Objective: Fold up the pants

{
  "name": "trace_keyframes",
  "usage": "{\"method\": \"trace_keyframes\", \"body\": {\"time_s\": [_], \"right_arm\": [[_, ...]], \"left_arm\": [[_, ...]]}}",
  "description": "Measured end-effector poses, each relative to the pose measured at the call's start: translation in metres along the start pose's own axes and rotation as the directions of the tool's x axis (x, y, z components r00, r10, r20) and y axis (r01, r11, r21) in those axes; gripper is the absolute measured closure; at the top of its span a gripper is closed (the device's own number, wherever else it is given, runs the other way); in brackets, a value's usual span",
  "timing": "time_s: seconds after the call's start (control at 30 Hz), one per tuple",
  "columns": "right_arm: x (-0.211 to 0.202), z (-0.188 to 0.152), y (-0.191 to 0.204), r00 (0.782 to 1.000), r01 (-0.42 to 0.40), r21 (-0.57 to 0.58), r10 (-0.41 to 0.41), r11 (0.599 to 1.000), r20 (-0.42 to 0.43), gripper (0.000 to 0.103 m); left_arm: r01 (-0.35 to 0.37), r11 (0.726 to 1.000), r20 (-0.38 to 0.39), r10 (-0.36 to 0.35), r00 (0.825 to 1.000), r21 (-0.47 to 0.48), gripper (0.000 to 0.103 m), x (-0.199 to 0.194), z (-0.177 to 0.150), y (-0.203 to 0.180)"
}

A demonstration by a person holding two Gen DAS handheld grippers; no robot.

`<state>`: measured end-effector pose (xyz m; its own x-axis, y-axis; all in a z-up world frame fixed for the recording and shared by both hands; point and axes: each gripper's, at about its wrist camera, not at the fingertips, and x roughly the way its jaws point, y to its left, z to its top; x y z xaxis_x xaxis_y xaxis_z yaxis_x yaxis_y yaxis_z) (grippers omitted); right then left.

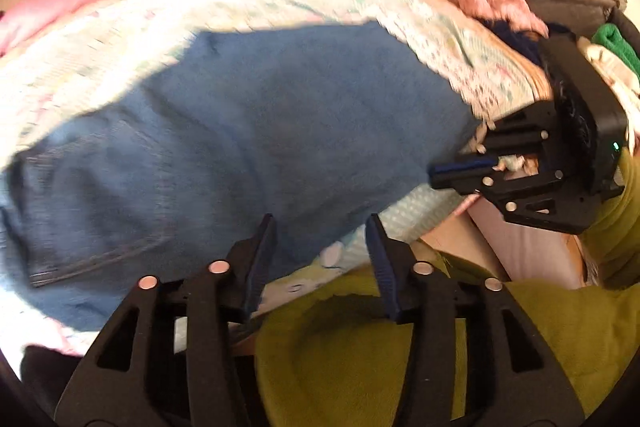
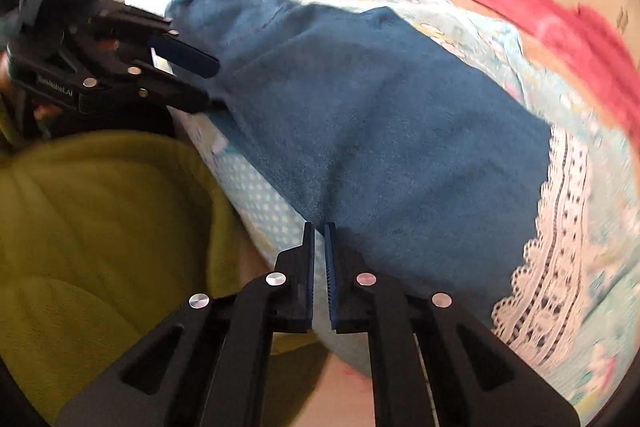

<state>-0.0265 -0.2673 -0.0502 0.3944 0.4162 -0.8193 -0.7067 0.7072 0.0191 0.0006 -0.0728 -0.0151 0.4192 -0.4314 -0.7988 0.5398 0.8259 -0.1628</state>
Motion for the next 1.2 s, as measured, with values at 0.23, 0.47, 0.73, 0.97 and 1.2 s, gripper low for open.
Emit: {"method": "trace_keyframes", "body": {"time_s": [0.23,0.47,0.73,0.97,1.2], "right_arm": [[-0.043,-0.001,-0.044,0.99,0.009,0.173,-0.033,0.985,0.139,0.075],[-0.042,-0.009,-0.086,0.987,0.066,0.305,-0.106,0.95,0.117,0.065],[-0.031,-0.025,-0.096,0.994,0.078,0.349,-0.101,0.934,0.047,0.062],[-0.029,-0.031,-0.094,0.995,0.065,0.369,-0.087,0.927,0.043,0.057],[-0.05,-0.024,-0.119,0.987,0.008,0.455,-0.08,0.89,0.138,0.057]], "left_arm": [[-0.191,0.94,0.125,0.233,0.964,-0.282,0.025,-0.058,-0.005,0.08],[-0.401,0.777,-0.015,0.451,0.892,-0.484,0.01,-0.059,-0.022,0.146],[-0.464,0.764,-0.02,0.511,0.859,-0.448,0.062,-0.047,-0.023,0.156],[-0.486,0.733,-0.026,0.541,0.841,-0.476,0.048,-0.056,-0.032,0.168],[-0.483,0.771,0.128,0.575,0.808,-0.415,0.028,-0.097,0.002,0.126]]}}
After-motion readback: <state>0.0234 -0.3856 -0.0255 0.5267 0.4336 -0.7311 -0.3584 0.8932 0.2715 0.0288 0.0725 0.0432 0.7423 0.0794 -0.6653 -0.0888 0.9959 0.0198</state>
